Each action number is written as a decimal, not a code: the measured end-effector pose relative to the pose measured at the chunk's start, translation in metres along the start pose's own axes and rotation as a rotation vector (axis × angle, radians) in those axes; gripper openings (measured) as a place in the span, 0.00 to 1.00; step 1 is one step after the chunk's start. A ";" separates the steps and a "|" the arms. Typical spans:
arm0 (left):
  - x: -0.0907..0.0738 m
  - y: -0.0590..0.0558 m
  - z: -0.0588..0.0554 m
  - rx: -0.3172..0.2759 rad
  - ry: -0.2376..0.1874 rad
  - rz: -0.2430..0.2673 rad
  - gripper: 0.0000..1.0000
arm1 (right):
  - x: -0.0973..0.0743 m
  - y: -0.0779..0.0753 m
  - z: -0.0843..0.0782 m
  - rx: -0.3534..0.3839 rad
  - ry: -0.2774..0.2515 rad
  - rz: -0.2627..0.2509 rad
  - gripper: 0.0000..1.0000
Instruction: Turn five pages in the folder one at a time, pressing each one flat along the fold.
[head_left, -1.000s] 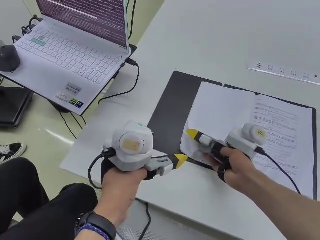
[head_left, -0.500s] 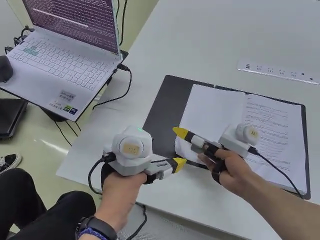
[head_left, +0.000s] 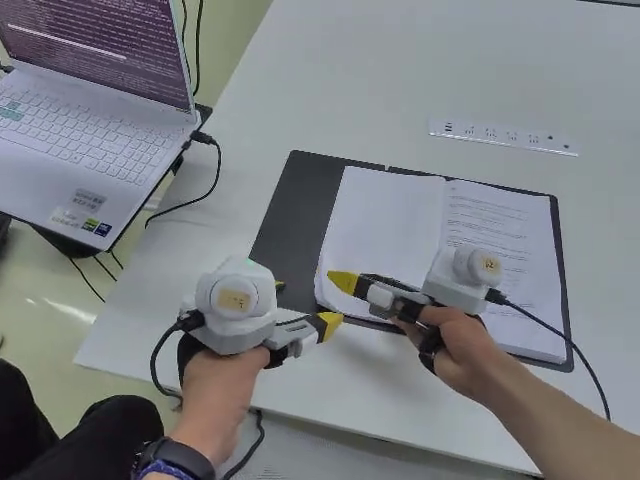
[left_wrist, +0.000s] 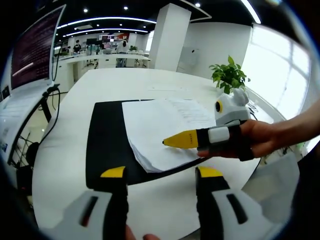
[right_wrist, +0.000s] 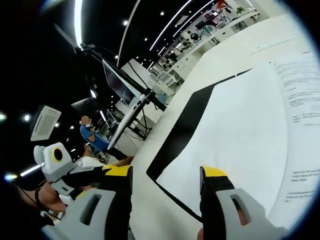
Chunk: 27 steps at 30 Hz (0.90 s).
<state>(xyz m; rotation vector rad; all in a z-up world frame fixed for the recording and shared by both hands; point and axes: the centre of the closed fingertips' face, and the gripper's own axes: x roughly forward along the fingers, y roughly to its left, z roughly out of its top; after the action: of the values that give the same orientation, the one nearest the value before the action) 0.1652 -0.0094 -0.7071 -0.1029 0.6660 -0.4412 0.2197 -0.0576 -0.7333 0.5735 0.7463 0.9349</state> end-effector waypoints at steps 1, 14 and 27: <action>0.001 0.000 -0.001 0.006 0.005 -0.003 0.53 | -0.007 -0.004 0.001 -0.015 -0.004 -0.011 0.53; 0.021 0.008 0.011 0.052 0.011 -0.026 0.42 | -0.069 -0.027 0.008 -0.095 -0.024 -0.111 0.51; 0.050 0.008 0.016 0.075 0.031 -0.057 0.18 | -0.101 -0.039 0.008 -0.066 -0.080 -0.167 0.48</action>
<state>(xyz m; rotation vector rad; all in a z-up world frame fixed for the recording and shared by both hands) 0.2129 -0.0244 -0.7249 -0.0441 0.6771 -0.5225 0.2067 -0.1654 -0.7243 0.4806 0.6782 0.7744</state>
